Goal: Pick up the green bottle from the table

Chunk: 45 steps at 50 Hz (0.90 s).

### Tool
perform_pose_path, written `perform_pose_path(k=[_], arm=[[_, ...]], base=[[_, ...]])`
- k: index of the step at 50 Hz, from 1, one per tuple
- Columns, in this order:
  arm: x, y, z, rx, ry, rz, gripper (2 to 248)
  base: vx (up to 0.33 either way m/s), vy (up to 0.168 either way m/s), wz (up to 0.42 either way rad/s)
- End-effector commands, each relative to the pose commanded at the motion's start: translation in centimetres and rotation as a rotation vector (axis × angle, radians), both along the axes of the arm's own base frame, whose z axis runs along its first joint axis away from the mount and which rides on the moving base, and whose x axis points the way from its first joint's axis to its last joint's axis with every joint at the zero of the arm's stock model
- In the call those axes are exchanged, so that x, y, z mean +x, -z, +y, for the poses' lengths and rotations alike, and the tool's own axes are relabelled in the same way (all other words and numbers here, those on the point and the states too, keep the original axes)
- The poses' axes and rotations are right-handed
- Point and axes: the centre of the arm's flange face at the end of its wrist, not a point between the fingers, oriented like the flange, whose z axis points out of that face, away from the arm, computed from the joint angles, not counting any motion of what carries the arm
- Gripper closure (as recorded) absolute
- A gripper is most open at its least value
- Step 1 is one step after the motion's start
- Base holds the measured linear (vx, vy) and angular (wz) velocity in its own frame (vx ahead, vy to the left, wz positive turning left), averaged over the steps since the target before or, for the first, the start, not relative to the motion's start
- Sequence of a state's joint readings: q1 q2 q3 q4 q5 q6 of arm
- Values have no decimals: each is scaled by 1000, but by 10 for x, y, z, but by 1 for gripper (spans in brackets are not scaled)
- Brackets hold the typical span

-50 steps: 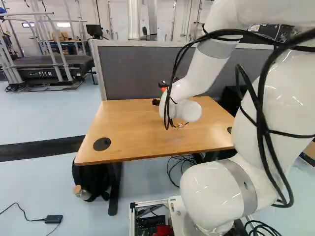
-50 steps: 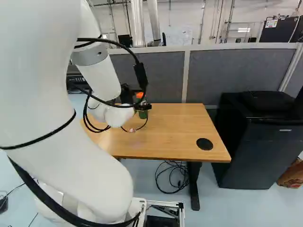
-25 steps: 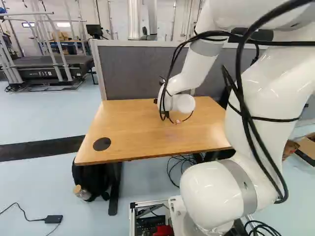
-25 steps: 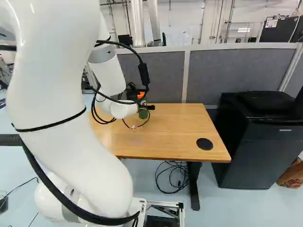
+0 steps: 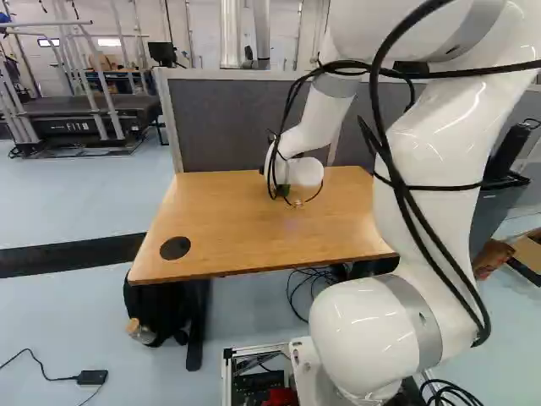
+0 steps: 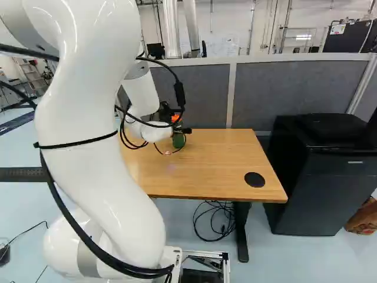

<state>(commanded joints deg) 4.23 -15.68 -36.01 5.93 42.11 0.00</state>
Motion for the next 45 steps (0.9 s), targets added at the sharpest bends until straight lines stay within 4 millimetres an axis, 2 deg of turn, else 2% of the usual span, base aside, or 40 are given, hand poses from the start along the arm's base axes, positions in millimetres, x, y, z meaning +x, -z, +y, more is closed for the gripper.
perform_pose_path(k=[6,7,11,12,16,17,22,23,27,28,45], arm=[[1,0,0,0,0,0,3],[1,0,0,0,0,0,15],[1,1,0,0,0,0,15],[1,1,0,0,0,0,82],[1,1,0,0,0,0,82],[1,1,0,0,0,0,150],[1,1,0,0,0,0,150],[1,1,0,0,0,0,219],[1,1,0,0,0,0,219],[1,1,0,0,0,0,247],[-1,-12,0,2,0,-24,248]], base=[[0,0,0],[0,0,0],[0,0,0],[0,0,0],[0,0,0],[0,0,0],[0,0,0],[0,0,0],[0,0,0],[0,0,0],[0,0,0]])
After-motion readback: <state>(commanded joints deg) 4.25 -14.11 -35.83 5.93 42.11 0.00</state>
